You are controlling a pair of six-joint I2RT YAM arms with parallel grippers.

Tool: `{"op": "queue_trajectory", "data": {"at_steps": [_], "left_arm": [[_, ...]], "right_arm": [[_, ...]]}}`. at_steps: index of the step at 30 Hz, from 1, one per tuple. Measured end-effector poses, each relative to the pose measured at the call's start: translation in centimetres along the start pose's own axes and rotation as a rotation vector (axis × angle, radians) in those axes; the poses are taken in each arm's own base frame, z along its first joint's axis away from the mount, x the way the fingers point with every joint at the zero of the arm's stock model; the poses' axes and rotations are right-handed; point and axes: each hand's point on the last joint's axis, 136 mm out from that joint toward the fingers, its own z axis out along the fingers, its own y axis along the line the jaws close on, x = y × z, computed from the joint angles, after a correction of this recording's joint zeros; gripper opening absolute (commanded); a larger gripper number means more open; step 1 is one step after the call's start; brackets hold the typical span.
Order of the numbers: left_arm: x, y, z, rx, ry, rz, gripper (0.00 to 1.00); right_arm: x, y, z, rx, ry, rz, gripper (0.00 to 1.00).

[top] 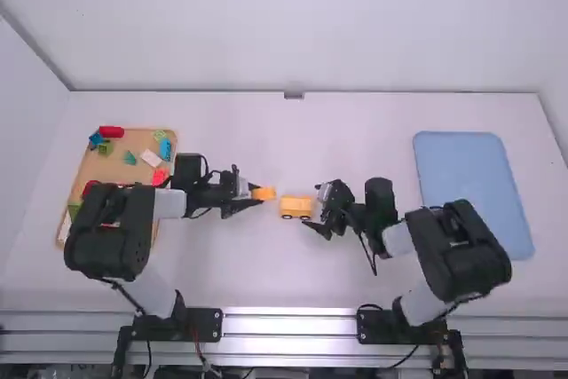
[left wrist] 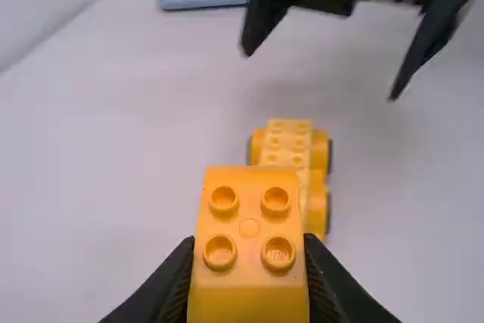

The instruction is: Assemble lego blocks to make yellow taxi

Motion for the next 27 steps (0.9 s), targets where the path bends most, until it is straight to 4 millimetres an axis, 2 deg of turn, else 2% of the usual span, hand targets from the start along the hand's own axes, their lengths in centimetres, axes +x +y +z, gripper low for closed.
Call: {"op": "queue_trajectory", "data": {"at_steps": [4,6,9,12,18,23,27], "left_arm": [[-0.5,-1.2,1.1,0.05,-0.004,-0.006,0.14],[-0.7,-1.5,1.5,0.063,-0.007,0.004,0.14],[-0.8,-1.7,1.7,0.072,-0.008,0.0,0.13],[-0.8,-1.8,1.8,0.073,-0.008,-0.007,0.13],[-1.1,-1.4,1.9,0.064,-0.013,-0.022,0.13],[-1.2,-1.5,2.8,0.066,0.009,-0.028,0.11],[-1.8,-1.4,3.7,0.08,0.017,-0.017,0.09]], "right_arm": [[2.6,0.0,1.1,-0.043,0.016,0.038,0.99],[3.2,-0.5,1.8,-0.074,0.0,0.056,0.98],[3.4,-1.9,3.2,-0.127,-0.053,0.04,0.99],[3.4,-2.4,4.1,-0.166,-0.08,0.023,0.98],[4.4,-0.9,5.2,-0.253,-0.05,0.032,0.98],[4.6,0.5,5.7,-0.293,-0.04,-0.01,0.88],[4.5,0.5,5.7,-0.293,-0.045,-0.033,0.76]]}}
